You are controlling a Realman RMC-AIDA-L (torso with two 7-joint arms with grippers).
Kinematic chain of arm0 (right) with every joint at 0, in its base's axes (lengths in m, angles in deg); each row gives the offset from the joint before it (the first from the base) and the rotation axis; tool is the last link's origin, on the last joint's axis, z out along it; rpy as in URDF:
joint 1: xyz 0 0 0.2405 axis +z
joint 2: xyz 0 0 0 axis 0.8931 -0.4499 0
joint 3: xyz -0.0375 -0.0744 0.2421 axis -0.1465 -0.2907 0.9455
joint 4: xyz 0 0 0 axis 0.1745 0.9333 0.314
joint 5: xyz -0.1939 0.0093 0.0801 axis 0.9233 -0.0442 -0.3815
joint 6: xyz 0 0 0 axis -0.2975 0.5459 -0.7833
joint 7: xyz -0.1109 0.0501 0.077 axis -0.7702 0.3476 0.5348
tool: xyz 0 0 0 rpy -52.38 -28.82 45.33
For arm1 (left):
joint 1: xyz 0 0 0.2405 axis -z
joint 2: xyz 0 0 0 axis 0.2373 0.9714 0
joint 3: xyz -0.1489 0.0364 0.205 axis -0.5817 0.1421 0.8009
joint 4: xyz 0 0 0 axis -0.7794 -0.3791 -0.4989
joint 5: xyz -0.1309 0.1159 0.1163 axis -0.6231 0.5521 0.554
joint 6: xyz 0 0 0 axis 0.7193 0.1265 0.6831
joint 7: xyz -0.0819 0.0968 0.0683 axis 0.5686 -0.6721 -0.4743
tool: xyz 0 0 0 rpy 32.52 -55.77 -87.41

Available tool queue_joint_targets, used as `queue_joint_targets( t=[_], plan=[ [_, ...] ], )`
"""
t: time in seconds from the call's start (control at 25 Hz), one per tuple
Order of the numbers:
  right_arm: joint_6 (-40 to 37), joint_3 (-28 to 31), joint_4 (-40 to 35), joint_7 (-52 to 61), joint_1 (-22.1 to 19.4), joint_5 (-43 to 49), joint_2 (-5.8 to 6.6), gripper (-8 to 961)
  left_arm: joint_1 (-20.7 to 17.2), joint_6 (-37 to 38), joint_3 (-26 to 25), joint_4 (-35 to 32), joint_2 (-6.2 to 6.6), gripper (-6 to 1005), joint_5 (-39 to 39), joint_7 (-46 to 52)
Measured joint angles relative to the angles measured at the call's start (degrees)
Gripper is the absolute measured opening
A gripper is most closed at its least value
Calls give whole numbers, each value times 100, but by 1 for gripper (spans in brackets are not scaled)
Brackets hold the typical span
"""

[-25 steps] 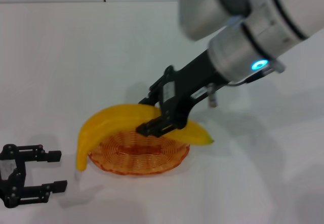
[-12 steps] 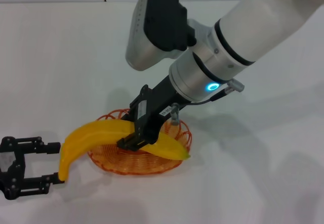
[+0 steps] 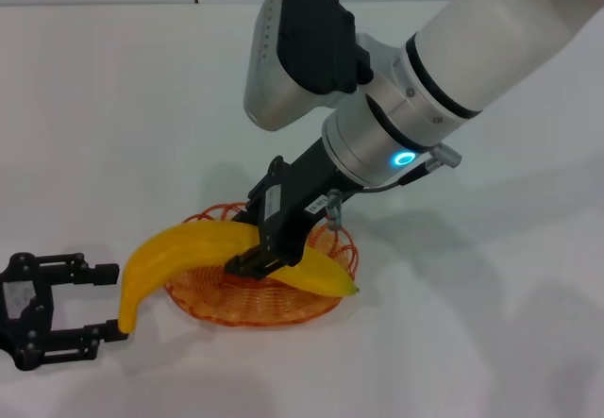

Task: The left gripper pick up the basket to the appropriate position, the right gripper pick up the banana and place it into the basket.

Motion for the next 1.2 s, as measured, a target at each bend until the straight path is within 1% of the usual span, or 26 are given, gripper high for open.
queue_joint_targets(
  t=[0.32, 0.52, 0.68, 0.76, 0.84, 1.04, 1.16, 1.2],
  plan=[
    [65, 286, 106, -14, -23, 0, 8, 561, 10, -2, 0, 6, -2, 680, -1, 35],
    [35, 446, 109, -22, -63, 8, 10, 711, -7, -5, 0, 10, -11, 680, -12, 37],
    [11, 467, 110, -56, -77, 35, 21, 711, -22, -5, 0, 10, -12, 680, -16, 37],
    [-92, 576, 109, -157, -108, 42, 41, 710, -32, -1, 1, 10, -12, 679, -11, 34],
    [-351, 951, 78, -408, -254, 28, 61, 710, -70, 13, 0, 7, -7, 679, -21, 12],
    [-1299, 2630, -138, -1683, -1096, -373, 68, 709, -115, 96, -140, 0, 14, 679, -82, -62],
    [-1709, 3597, -108, -2313, -1513, -535, 73, 709, -126, 243, -309, -4, 25, 679, -84, -181],
    [-1809, 3834, -70, -2478, -1607, -546, 77, 709, -133, 292, -377, -5, 30, 679, -85, -225]
  ],
)
